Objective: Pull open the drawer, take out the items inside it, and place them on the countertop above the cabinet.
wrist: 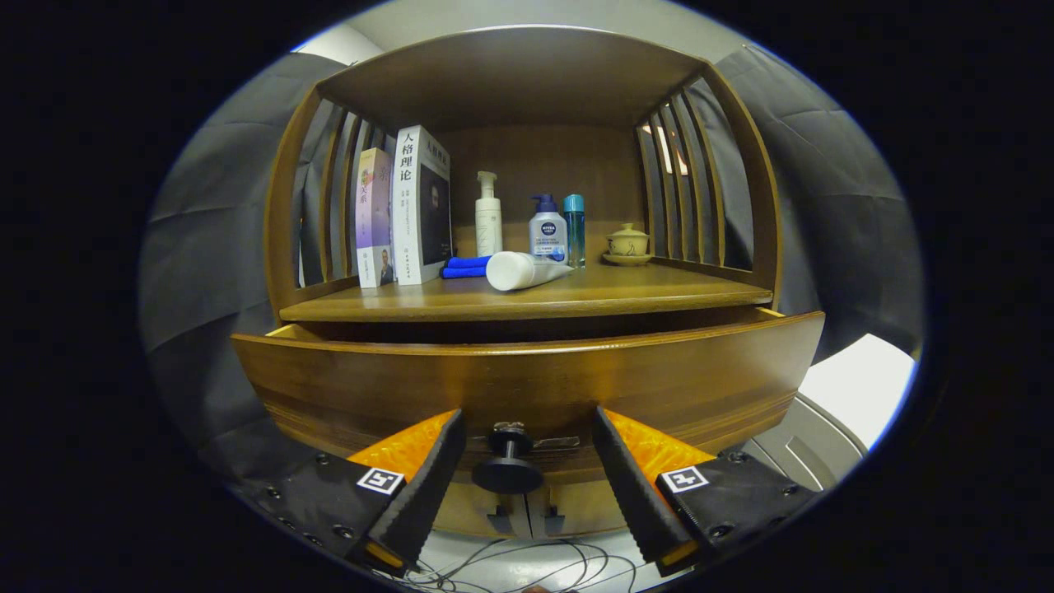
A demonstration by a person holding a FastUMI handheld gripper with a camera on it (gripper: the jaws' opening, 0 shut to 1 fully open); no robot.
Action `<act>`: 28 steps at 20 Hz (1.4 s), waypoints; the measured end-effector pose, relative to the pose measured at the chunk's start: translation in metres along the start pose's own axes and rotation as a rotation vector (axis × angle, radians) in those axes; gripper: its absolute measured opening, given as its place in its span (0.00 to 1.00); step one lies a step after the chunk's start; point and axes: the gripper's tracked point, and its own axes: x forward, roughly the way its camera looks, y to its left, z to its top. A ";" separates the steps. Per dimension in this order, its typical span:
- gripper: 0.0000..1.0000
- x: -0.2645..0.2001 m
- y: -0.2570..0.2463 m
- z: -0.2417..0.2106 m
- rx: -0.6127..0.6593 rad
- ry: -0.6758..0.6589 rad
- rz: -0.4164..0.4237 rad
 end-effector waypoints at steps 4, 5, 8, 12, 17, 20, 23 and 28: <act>0.98 0.024 0.000 0.006 -0.001 0.004 0.000; 0.98 0.028 0.000 0.007 0.002 0.007 0.001; 0.98 0.042 0.000 0.010 0.006 0.014 0.000; 0.98 0.047 -0.001 0.010 0.005 0.023 -0.004; 0.98 0.050 -0.007 0.008 -0.007 0.042 -0.017; 1.00 0.030 -0.011 0.009 0.032 0.073 -0.005; 0.99 -0.011 -0.009 0.025 -0.006 0.016 -0.006; 0.99 -0.073 -0.026 0.042 -0.002 -0.024 -0.022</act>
